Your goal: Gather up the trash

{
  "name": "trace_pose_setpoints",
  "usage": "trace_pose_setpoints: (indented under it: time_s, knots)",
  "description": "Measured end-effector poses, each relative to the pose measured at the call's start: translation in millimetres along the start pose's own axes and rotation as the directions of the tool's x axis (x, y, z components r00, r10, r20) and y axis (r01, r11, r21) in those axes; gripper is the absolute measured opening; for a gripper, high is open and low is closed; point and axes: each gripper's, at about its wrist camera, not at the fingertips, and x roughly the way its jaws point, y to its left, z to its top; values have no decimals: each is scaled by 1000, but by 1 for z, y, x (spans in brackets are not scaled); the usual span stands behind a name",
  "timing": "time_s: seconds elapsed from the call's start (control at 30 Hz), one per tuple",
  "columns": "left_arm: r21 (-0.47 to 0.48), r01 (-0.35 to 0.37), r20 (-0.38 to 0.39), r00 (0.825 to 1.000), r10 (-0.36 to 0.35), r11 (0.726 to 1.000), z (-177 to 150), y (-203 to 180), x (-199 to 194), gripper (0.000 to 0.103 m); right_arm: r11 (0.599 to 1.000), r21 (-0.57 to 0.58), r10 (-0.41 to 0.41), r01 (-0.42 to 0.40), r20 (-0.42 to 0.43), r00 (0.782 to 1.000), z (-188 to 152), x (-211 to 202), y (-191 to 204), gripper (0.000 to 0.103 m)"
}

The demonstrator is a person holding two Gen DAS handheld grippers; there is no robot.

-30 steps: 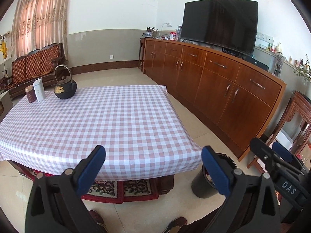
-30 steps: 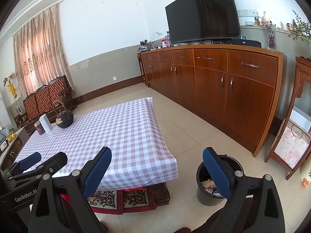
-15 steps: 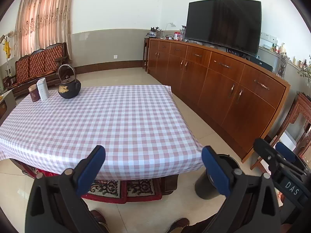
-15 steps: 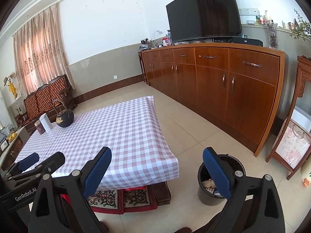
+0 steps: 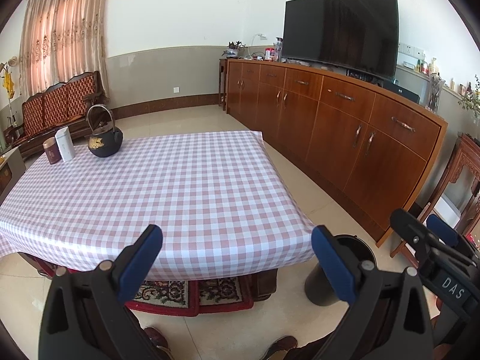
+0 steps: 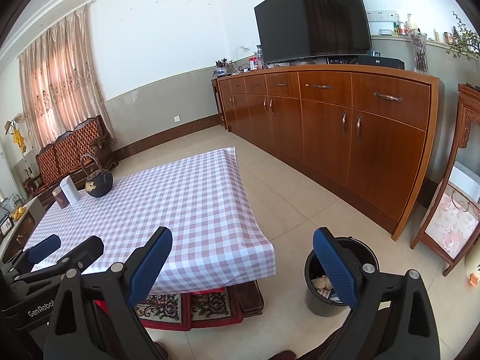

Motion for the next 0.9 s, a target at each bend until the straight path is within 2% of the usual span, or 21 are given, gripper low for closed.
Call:
trace_pose_setpoints:
  time_s: [0.9]
  knots:
    - [20,-5,-39,999,5,1000,-5,-6,10,100,1000,25,-8,9,-28,1000,-9,10,-8,96]
